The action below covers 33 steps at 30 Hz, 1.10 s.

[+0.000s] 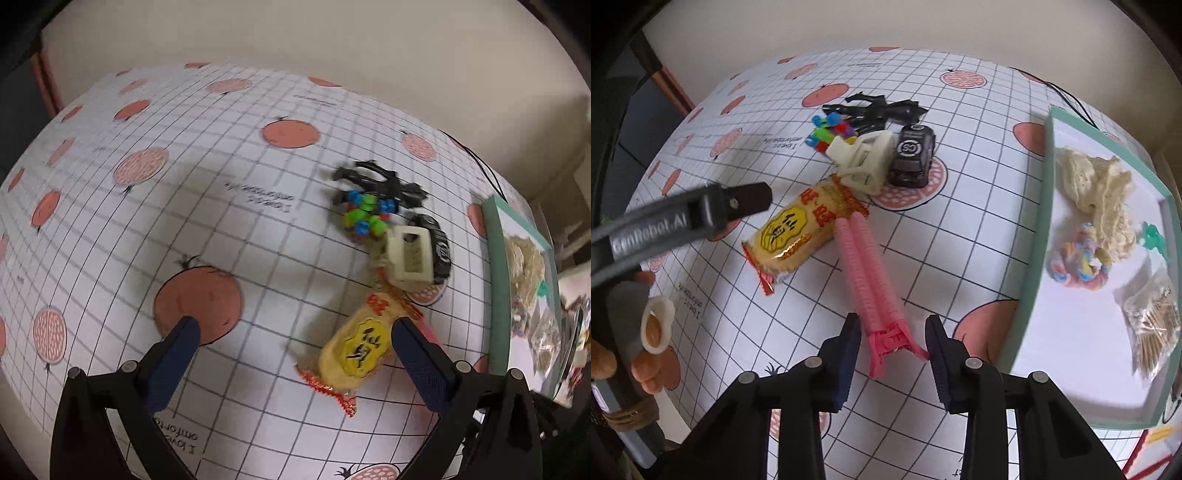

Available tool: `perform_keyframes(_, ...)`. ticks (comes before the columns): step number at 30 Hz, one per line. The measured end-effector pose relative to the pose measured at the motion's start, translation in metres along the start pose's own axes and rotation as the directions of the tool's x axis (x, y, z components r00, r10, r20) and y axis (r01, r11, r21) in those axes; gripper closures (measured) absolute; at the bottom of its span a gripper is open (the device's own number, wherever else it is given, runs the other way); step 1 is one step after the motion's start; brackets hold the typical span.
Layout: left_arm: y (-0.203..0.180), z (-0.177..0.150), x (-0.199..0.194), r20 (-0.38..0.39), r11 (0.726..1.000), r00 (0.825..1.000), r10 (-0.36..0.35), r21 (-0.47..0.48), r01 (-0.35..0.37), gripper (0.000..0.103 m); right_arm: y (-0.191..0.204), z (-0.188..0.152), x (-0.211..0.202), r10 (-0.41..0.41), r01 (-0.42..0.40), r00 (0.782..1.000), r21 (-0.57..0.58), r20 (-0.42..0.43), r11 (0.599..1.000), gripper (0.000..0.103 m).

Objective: Organize objects
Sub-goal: 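Grasp the pink hair curler with the right tool while the left tool grasps the yellow snack bag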

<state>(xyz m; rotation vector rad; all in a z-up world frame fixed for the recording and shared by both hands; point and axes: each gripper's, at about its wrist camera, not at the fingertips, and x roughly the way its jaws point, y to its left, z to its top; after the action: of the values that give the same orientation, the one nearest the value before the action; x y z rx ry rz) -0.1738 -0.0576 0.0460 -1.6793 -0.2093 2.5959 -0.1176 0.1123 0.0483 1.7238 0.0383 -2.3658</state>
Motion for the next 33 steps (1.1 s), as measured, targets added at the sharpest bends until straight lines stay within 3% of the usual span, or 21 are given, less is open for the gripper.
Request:
perform_keyframes(11,-0.03,-0.002,0.009,-0.036,0.996,0.999,-0.004,0.091,0.007,0.0,-0.029,0.004,-0.008,-0.012,0.005,0.997,0.089,0.074,0.996,0.069)
perform_keyframes(17,-0.033,-0.002,0.017,-0.054,0.995,0.998,0.012,0.102,-0.007,0.009,-0.031,0.007,-0.006,-0.012,0.004,0.997,0.102,0.079,0.995,0.07)
perform_keyframes(20,-0.035,-0.003,0.021,-0.069,0.994,0.998,0.013,0.108,-0.006,0.018,-0.033,0.006,-0.011,0.0,-0.01,0.996,0.109,0.093,0.994,0.07)
perform_keyframes(22,-0.038,-0.004,0.023,-0.073,0.993,0.997,0.015,0.117,-0.006,0.019,-0.034,0.006,-0.012,-0.001,-0.009,0.995,0.111,0.098,0.994,0.07)
perform_keyframes(25,-0.041,-0.006,0.026,-0.082,0.992,0.996,0.015,0.126,-0.005,0.032,-0.035,0.007,-0.013,0.003,-0.015,0.995,0.115,0.102,0.993,0.07)
perform_keyframes(30,-0.046,-0.008,0.03,-0.093,0.99,0.996,0.017,0.14,-0.004,0.044,-0.037,0.007,-0.014,0.01,-0.023,0.994,0.122,0.106,0.992,0.07)
perform_keyframes(33,-0.047,-0.008,0.029,-0.091,0.99,0.996,0.014,0.143,-0.001,0.056,-0.039,0.006,-0.015,0.011,-0.025,0.994,0.127,0.11,0.992,0.07)
